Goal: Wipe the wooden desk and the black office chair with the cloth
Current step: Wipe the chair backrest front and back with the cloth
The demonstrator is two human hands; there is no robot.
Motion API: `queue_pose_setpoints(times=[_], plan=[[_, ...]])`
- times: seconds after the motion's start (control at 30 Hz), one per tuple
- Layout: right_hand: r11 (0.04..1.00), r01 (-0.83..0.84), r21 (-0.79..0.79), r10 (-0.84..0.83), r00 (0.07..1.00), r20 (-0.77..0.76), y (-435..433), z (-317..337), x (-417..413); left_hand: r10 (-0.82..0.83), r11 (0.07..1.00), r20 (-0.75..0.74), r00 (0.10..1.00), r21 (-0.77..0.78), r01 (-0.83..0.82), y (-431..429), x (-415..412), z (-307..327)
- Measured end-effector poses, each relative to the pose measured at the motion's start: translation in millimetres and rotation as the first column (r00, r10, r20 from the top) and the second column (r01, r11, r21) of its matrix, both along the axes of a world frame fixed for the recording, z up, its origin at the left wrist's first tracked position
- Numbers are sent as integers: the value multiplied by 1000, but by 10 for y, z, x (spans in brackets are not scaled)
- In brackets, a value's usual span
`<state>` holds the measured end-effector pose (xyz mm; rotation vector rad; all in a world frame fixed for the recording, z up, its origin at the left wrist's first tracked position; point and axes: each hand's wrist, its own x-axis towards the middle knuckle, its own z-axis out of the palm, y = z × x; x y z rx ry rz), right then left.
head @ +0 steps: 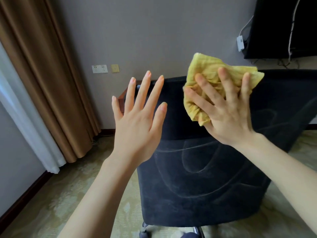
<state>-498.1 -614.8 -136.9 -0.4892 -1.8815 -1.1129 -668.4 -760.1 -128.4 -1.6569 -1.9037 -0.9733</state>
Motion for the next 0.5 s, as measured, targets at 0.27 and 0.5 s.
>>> queue_pose_setpoints(times=[0.27,0.5], plan=[[997,68,46,-65,997,-52,-59,-213,-410,89,996,-76,993,30,-87,82,-50,-109],[989,118,94,-146,906,397,206,-1030,-79,164,987,-87,983,19,-163,152,-78,-160]])
